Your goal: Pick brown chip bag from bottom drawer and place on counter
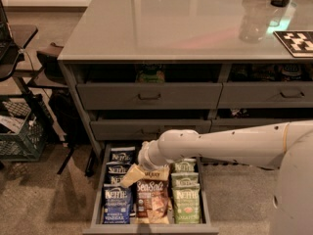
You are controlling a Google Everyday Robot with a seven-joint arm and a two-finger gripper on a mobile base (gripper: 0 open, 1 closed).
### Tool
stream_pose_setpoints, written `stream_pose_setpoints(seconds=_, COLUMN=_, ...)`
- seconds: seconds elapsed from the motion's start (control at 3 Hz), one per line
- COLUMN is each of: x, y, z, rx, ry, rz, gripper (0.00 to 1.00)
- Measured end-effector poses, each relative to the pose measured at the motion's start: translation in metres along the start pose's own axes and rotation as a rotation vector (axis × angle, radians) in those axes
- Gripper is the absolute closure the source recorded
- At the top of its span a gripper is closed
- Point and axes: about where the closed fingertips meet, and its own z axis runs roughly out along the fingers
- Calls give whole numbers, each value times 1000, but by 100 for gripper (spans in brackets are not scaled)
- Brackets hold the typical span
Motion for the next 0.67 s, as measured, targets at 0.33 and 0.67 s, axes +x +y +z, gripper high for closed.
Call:
stream_pose_setpoints(seconds=0.33, x=0, y=0, z=0, rx=0, ry=0, rz=0, gripper=0)
stream_pose_setpoints(seconds=0.67, x=31, y=-13, z=26, rx=16, ry=11, rz=70, gripper=0)
